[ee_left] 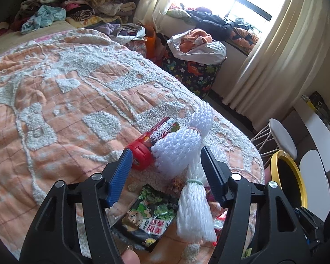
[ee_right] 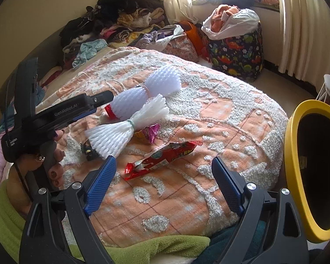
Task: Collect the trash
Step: 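Move both open tools back over the foam nets and wrappers on the bed, then grasp the white foam net with the left tool while the right tool grasps the red wrapper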
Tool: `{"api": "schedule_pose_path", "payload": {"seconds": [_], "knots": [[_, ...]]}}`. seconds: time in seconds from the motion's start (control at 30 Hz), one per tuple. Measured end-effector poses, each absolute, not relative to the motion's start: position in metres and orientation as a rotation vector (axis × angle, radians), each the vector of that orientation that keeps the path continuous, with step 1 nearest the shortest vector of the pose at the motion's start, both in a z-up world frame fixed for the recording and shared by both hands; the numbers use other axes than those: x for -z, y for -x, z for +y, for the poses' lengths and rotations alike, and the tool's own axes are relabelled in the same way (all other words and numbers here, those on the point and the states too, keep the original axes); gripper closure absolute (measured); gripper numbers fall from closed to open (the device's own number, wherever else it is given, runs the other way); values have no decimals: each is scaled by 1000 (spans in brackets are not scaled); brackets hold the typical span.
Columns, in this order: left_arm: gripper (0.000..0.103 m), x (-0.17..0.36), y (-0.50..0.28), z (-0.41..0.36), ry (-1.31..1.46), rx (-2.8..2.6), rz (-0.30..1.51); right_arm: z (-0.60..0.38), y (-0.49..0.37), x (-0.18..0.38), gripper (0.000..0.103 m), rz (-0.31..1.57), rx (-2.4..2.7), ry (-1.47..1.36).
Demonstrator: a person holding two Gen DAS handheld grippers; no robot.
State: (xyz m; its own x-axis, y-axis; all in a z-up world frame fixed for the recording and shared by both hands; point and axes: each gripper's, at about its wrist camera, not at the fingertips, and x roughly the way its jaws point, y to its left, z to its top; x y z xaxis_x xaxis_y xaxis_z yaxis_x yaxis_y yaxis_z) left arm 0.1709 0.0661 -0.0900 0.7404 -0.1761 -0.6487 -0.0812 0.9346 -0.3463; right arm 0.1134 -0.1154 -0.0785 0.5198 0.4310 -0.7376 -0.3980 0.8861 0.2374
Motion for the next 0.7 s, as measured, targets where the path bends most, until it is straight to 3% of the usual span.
{"api": "schedule_pose_path", "payload": {"seconds": [0.3, 0.5, 0.6, 0.67, 0.7], "knots": [[49, 95, -194, 54, 305, 88, 780, -110, -136, 95, 18, 951, -472, -67], [60, 103, -197, 46, 284, 104, 807, -107, -146, 106, 18, 995, -472, -89], [69, 105, -198, 44, 280, 102, 817, -105, -153, 113, 31, 1031, -486, -101], [73, 109, -198, 42, 279, 104, 834, -104, -156, 119, 48, 1058, -495, -112], [73, 111, -198, 42, 280, 106, 840, -104, -157, 121, 49, 1062, -507, -118]]}}
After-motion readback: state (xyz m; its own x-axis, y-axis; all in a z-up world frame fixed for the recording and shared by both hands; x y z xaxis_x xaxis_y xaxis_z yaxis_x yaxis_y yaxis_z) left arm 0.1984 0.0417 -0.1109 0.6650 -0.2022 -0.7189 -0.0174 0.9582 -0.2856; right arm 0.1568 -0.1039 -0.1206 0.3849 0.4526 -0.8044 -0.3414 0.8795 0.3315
